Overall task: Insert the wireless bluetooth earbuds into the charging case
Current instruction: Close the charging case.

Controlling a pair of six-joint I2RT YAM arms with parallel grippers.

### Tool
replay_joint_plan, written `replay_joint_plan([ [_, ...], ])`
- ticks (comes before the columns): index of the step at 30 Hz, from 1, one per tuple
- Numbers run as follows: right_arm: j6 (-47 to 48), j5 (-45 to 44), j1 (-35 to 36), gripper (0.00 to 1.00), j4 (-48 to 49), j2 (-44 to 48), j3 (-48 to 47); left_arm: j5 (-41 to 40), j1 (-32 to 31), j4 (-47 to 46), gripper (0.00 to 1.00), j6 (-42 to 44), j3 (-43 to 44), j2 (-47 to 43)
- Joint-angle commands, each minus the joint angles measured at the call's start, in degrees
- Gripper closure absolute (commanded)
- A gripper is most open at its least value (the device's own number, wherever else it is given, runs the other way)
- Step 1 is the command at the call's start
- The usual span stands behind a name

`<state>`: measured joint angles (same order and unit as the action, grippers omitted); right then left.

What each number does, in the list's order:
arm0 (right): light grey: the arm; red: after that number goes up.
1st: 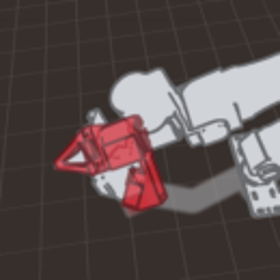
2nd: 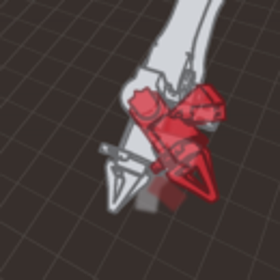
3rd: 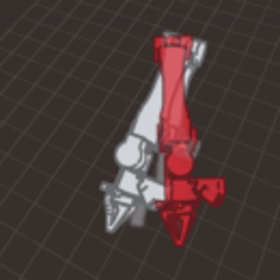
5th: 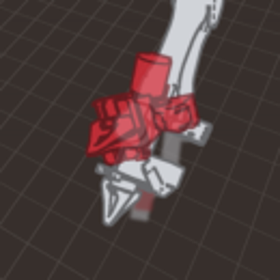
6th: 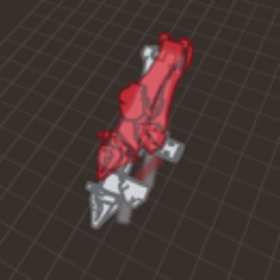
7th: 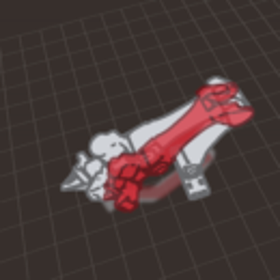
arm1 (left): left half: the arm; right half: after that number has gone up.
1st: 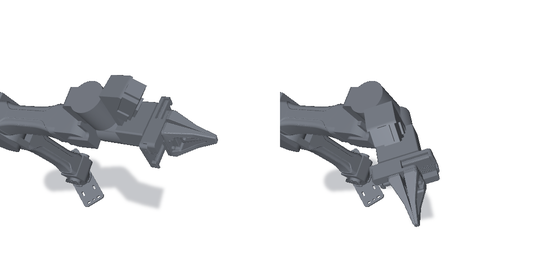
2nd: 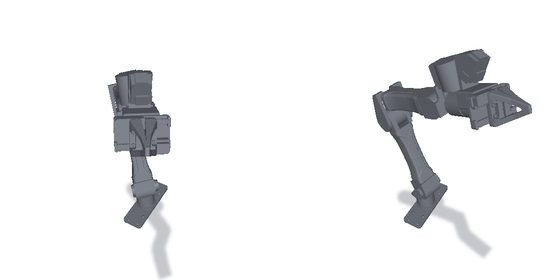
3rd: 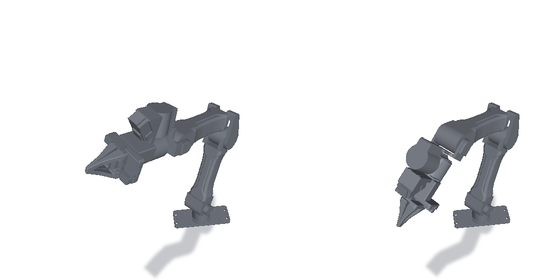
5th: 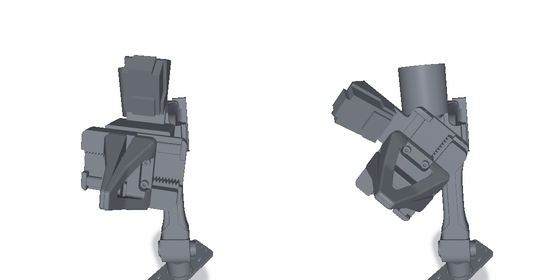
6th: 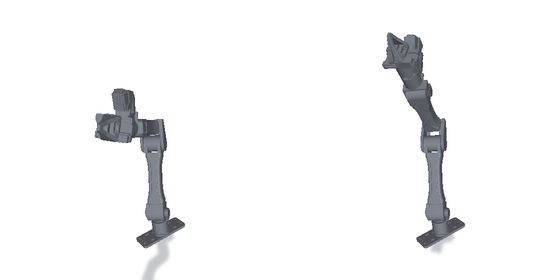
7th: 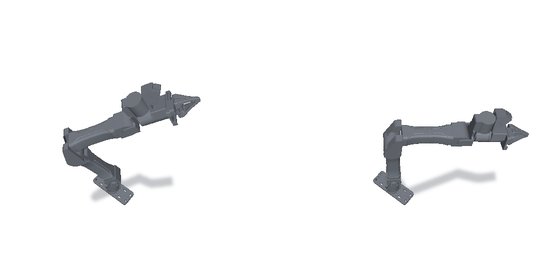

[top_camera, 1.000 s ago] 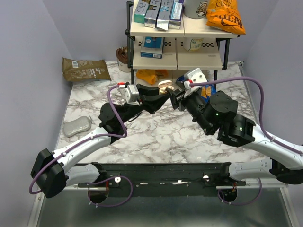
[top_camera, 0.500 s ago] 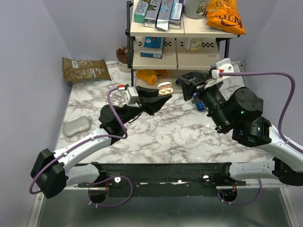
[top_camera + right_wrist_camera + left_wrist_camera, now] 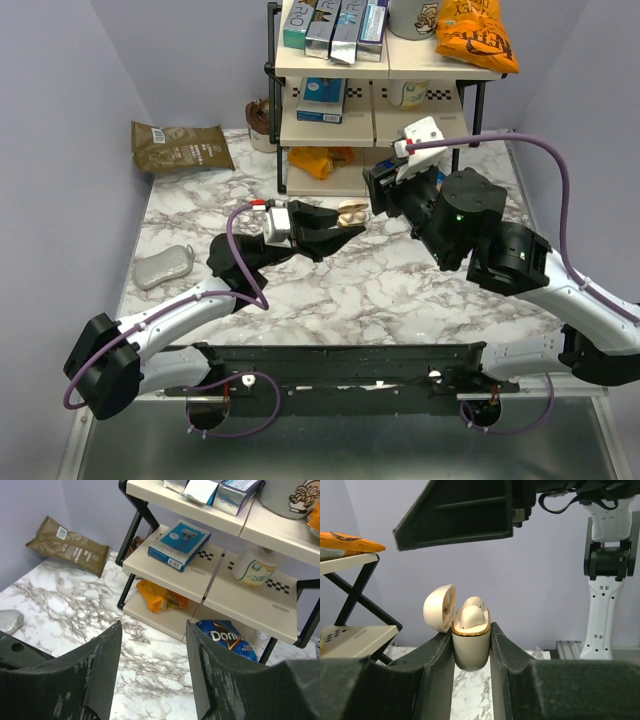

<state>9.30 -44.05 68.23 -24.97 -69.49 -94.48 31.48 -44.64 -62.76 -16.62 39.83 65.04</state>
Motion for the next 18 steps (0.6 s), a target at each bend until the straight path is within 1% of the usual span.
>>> replay_joint_plan([
  [1, -1.91, 3.70, -0.46, 0.38, -6.75, -1.61, -2.03, 4.20, -0.62, -4.30, 1.00, 2.64, -0.81, -1.31],
  [10, -3.94, 12.22, -0.46, 0.38, -12.38, -2.49, -2.65, 1.74, -0.62, -3.24, 1.00, 4.58, -0.20, -1.23],
  [18, -4.73, 14.61, -0.46, 0.39, -12.64, -0.56, -0.53, -1.33, -0.62, -1.66, 1.00, 5.28, 0.77, -0.79],
])
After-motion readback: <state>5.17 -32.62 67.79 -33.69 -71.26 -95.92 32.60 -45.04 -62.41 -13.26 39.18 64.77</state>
